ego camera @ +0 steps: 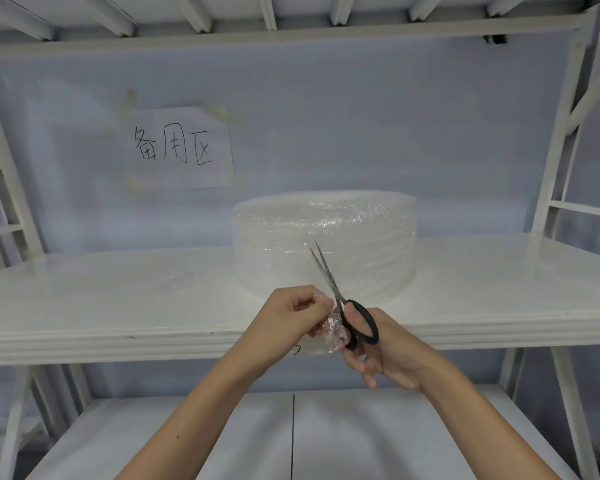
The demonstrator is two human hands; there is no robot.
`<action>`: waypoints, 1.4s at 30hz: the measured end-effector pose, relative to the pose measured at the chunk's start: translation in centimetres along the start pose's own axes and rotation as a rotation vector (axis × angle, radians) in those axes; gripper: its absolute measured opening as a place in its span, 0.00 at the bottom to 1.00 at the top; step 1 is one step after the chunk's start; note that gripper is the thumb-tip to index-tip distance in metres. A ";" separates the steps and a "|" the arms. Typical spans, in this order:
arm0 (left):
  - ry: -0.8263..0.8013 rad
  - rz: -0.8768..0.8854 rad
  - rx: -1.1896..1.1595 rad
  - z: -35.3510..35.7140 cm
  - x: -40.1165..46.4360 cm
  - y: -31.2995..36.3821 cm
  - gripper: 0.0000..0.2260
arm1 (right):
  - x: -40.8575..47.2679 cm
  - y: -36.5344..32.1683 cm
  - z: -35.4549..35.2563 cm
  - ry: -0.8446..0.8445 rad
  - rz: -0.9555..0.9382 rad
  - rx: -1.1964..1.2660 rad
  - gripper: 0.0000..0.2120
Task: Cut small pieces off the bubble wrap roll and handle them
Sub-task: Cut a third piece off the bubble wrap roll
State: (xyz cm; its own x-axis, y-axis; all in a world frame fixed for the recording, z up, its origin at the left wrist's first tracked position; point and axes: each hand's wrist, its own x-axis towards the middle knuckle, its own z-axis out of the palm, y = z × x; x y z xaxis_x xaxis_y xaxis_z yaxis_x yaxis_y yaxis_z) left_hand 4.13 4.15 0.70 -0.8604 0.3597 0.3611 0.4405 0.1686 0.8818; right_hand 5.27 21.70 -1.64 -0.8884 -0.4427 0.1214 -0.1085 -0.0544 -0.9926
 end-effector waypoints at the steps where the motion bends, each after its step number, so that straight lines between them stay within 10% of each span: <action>1: -0.017 -0.001 0.003 0.0 0.0 0.0 0.11 | 0.1 -0.2 0.0 -0.014 -0.006 -0.002 0.37; 26: -0.146 -0.042 0.019 -0.5 -0.9 1.5 0.13 | 2.2 -4.7 0.7 0.058 -0.090 -0.077 0.28; 37: -0.132 -0.113 -0.038 -3.3 -1.4 0.0 0.09 | 1.5 -8.0 -1.6 0.651 -0.364 0.115 0.18; 42: 0.013 -0.116 -0.073 -5.6 -0.9 0.1 0.05 | 0.0 -6.9 -7.7 0.897 -0.028 -0.201 0.20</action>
State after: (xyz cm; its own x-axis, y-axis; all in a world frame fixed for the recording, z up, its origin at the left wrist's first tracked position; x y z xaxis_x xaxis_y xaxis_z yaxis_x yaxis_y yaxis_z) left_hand 3.49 -1.28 2.23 -0.9079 0.3297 0.2589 0.3184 0.1407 0.9374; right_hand 2.58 28.98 5.23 -0.8883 0.4213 0.1827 -0.1357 0.1392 -0.9809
